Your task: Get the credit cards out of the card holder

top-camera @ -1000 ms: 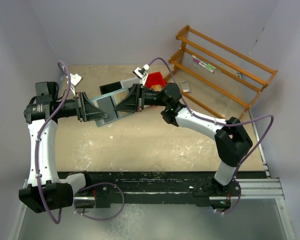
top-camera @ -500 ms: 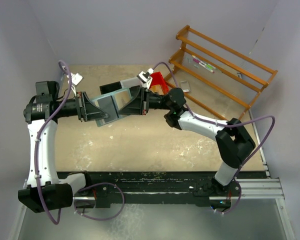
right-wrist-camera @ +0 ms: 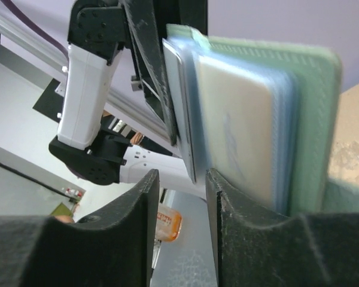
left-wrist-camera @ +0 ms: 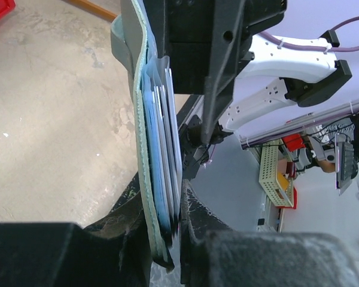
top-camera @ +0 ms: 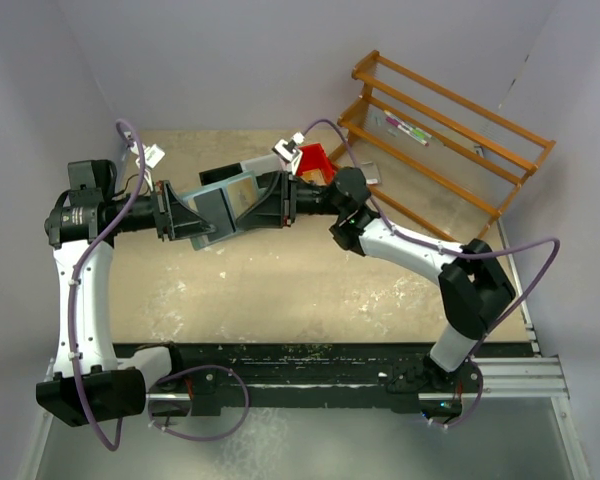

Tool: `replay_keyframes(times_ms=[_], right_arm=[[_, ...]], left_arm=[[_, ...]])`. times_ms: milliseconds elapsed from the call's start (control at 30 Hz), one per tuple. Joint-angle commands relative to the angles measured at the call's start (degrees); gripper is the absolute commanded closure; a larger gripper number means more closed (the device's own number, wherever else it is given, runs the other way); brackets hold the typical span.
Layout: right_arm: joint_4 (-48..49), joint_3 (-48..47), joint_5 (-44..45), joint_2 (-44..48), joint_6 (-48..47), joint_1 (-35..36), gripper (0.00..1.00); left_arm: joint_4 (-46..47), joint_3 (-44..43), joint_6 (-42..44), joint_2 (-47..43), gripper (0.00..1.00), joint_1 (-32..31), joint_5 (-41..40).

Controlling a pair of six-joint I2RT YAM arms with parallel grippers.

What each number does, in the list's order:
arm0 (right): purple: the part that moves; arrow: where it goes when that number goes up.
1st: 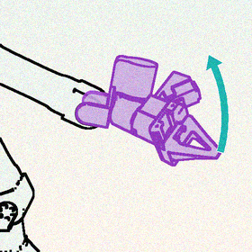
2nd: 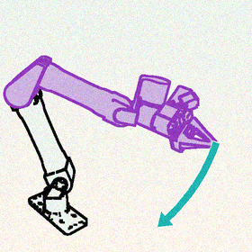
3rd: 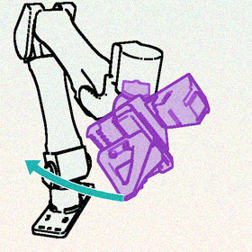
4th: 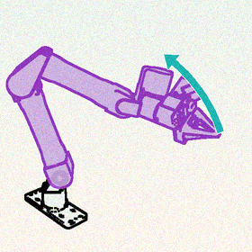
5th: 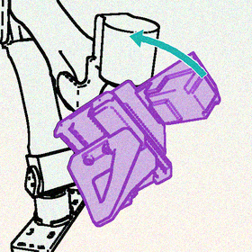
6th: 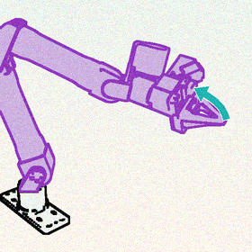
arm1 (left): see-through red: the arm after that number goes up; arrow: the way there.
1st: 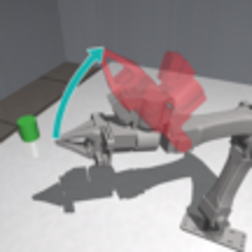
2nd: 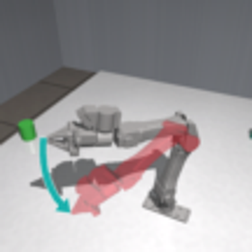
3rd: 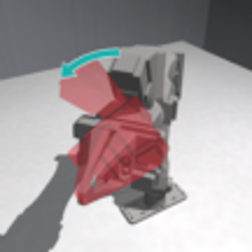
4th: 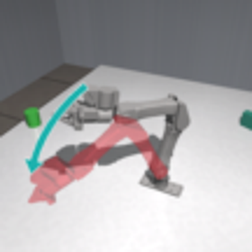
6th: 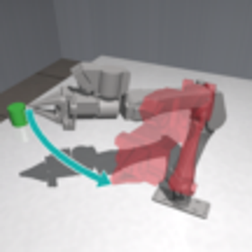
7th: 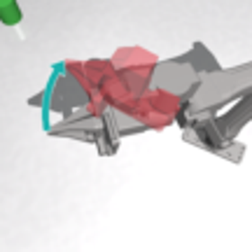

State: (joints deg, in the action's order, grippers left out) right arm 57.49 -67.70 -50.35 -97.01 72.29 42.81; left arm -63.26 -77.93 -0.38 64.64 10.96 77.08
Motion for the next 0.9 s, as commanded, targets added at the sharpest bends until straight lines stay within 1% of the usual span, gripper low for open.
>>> replay_keyframes(times_ms=[0, 233, 400, 500, 633, 733, 867], right_arm=[[-5.6, -7.4, -0.6, 1.0, -5.5, 0.5, 0.58], [-3.8, -10.2, -1.5, -2.4, -3.3, 0.7, 0.56], [-6.6, -11.1, -1.5, -2.3, -5.0, 1.4, 0.57], [-12.2, -11.5, -1.5, -0.9, -8.5, 1.3, 0.57], [-22.7, -13.3, -0.8, 0.6, -16.3, 1.2, 0.56], [-29.1, -15.7, 1.2, 0.5, -20.3, 1.2, 0.56], [-37.6, -19.3, 1.7, -0.1, -25.8, 1.2, 0.58]], left_arm=[[2.1, -2.0, 0.1, -0.3, 0.81, 0.2, 2.6], [1.7, -1.6, 0.1, -0.3, 0.81, 0.2, 3.5], [1.5, -1.6, 0.3, -0.8, 0.81, 0.3, 4.7], [1.8, -1.8, -0.4, -0.9, 0.81, 0.2, 5.7], [2.3, -2.0, -0.8, -1.2, 0.81, 0.3, 6.6], [2.0, -1.9, -0.7, -1.3, 0.81, 0.3, 7.5], [1.7, -1.8, -0.6, -1.4, 0.83, 0.3, 7.9]])
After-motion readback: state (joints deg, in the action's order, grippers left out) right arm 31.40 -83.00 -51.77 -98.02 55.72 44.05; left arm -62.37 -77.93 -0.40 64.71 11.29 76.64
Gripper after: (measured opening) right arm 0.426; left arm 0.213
